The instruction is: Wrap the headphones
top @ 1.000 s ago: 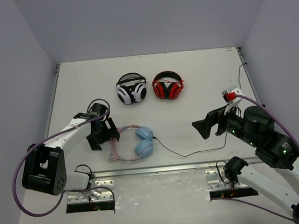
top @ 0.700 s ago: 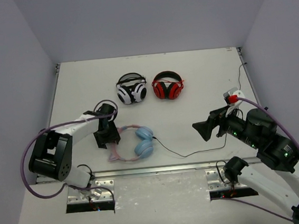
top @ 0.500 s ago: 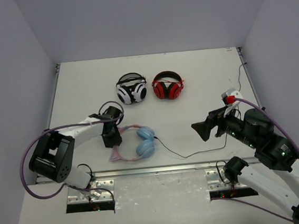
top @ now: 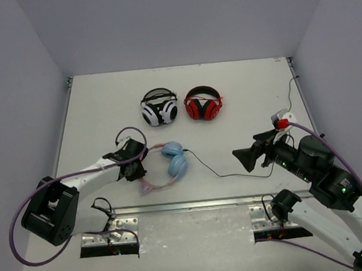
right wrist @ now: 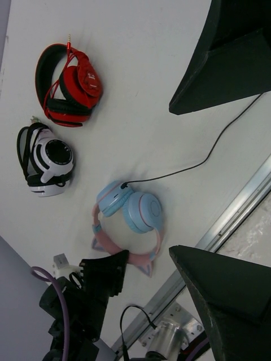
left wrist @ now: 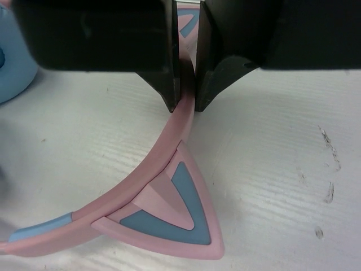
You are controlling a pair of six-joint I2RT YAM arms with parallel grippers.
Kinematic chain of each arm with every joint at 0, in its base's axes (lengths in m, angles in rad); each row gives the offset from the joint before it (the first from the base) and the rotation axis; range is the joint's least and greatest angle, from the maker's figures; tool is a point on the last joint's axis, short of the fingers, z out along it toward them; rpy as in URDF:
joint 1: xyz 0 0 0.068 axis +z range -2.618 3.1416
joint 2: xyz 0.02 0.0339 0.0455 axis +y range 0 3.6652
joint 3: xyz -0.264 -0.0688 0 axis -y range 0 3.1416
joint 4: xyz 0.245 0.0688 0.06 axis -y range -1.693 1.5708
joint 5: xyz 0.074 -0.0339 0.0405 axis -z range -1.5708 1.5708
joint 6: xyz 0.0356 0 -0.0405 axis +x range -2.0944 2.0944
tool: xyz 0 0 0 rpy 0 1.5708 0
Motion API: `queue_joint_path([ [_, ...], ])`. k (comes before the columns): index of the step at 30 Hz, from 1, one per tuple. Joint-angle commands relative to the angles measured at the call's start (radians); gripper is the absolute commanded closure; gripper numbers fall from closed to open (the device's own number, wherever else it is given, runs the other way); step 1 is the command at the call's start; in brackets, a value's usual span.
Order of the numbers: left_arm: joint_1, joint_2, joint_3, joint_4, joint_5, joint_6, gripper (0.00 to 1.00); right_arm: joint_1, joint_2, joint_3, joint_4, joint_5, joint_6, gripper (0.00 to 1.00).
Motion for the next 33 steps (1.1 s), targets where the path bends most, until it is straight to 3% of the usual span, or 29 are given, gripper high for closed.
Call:
queue_joint_path([
  [1, -0.062, -0.063, -0.023, 0.003, -0.038, -0.040, 0.99, 0.004, 0.008, 0.009, 0.064, -0.021, -0.003, 0.01],
  [7, -0.187, -0.486, 0.075, -0.143, -0.159, -0.066, 1.00, 0.005, 0.014, -0.097, 0.239, -0.078, 0.061, 0.01],
  [10, -0.192, -0.551, 0.181, -0.220, -0.175, -0.031, 1.00, 0.004, 0.046, -0.155, 0.343, -0.131, 0.077, 0.01],
  [17, -0.192, -0.535, 0.464, -0.384, -0.308, 0.211, 1.00, 0.004, 0.192, -0.157, 0.506, -0.299, -0.015, 0.01],
  [22, -0.194, -0.623, 0.478, -0.381, -0.327, 0.231, 1.00, 0.004, 0.307, -0.055, 0.477, -0.395, -0.121, 0.01],
  [26, -0.192, -0.628, 0.467, -0.363, -0.304, 0.254, 1.00, 0.005, 0.386, -0.054, 0.535, -0.588, -0.156, 0.01],
  [31, -0.192, -0.646, 0.497, -0.344, -0.268, 0.253, 1.00, 0.005, 0.479, -0.090, 0.648, -0.540, -0.162, 0.01],
  [33, -0.192, -0.644, 0.528, -0.352, -0.259, 0.242, 1.00, 0.005, 0.506, -0.138, 0.732, -0.605, -0.135, 0.01],
])
